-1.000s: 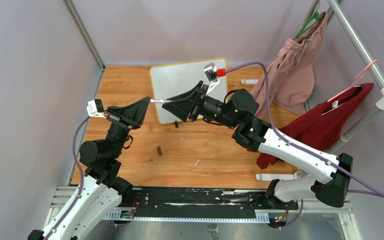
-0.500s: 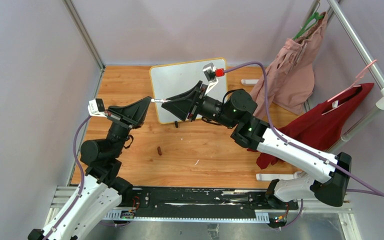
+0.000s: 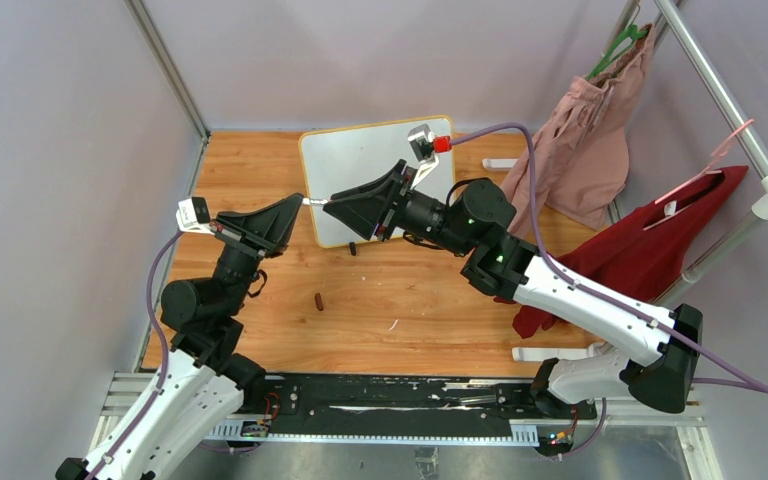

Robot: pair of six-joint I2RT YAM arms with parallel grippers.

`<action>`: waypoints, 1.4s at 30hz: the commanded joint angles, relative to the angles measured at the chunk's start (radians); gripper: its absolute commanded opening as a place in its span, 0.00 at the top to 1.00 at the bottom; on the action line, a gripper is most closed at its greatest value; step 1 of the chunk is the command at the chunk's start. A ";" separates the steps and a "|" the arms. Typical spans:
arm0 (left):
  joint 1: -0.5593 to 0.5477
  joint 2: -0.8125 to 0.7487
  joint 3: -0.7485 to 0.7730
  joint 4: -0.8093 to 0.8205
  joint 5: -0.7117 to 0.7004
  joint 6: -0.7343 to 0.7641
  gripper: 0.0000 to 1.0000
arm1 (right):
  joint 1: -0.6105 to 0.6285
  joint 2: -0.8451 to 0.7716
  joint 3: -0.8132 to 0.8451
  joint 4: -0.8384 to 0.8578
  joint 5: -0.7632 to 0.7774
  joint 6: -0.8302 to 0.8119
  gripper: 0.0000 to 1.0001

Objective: Write a sentence on the whiteboard

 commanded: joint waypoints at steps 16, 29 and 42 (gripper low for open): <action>-0.005 0.016 0.003 0.018 0.023 0.019 1.00 | -0.008 -0.019 0.004 -0.021 -0.007 -0.022 0.72; -0.005 0.007 0.011 -0.024 0.023 0.048 1.00 | -0.021 -0.049 -0.002 -0.042 0.004 -0.024 0.64; -0.005 0.009 0.019 -0.027 0.025 0.052 1.00 | -0.025 -0.024 0.024 -0.057 -0.042 -0.015 0.69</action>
